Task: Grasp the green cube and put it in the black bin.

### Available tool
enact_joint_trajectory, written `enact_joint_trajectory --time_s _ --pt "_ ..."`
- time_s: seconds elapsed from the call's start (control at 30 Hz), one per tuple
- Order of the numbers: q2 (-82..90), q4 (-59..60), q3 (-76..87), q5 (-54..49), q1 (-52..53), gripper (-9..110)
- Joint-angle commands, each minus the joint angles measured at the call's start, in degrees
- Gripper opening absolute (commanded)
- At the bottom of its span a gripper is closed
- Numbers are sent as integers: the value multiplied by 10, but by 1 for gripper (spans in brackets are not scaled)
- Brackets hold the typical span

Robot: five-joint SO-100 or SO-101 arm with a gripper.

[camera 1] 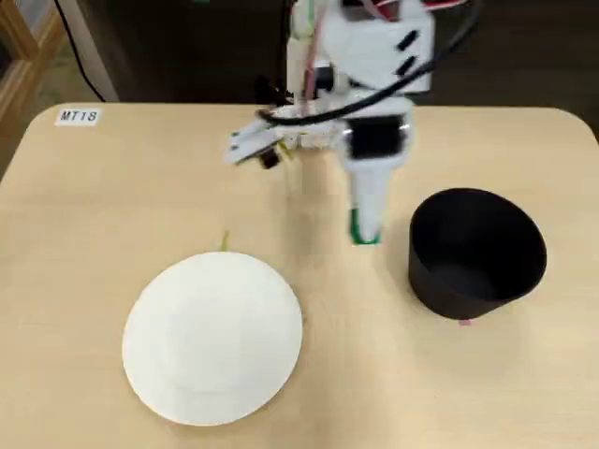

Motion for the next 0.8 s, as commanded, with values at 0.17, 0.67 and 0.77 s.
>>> enact_joint_trajectory --time_s 0.17,0.67,0.77 --pt "-56 -7 1 33 -143 0" --pt "-117 -30 -6 -4 -123 5" --pt "-110 -18 -6 -6 -90 0"
